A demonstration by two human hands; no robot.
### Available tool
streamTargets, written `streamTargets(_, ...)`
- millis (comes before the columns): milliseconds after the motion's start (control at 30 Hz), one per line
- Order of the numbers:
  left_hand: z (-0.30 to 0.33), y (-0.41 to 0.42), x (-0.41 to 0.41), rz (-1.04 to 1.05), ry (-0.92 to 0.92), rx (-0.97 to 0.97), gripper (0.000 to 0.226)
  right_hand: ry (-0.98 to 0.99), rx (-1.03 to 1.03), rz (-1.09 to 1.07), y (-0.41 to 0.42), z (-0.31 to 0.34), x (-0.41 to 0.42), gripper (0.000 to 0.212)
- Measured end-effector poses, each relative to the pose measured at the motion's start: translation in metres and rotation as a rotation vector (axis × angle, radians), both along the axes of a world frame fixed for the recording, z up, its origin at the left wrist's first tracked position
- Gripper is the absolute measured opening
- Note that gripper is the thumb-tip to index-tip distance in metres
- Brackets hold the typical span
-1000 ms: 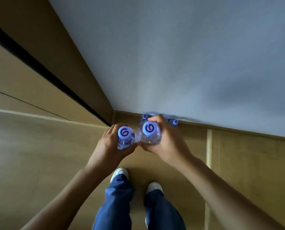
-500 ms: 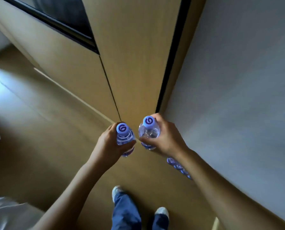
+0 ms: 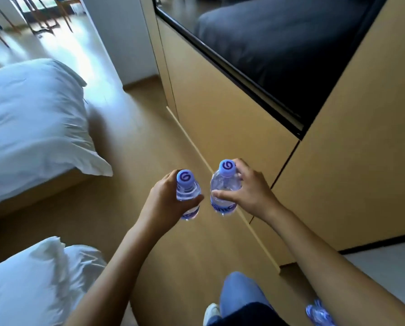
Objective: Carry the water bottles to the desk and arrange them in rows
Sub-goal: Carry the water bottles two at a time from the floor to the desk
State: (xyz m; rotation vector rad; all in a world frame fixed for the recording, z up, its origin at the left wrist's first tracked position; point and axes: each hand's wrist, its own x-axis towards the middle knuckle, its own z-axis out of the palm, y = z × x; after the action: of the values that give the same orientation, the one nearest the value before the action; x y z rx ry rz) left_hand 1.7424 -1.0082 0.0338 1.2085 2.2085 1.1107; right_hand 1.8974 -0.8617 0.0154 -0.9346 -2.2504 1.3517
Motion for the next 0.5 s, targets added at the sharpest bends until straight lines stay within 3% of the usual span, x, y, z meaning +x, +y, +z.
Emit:
streamTargets(200, -0.014, 0.031, -0.097, 0.137, -0.041, 0.004, 0.022, -0.013, 0.007, 0.134, 0.054, -0.009, -0.115, 0.051)
streamTargets(500, -0.003, 0.154, -0.252, 0.255, -0.022, 0.036, 0.026, -0.016, 0.04, 0.323, 0.189, 0.002, -0.3, 0.055)
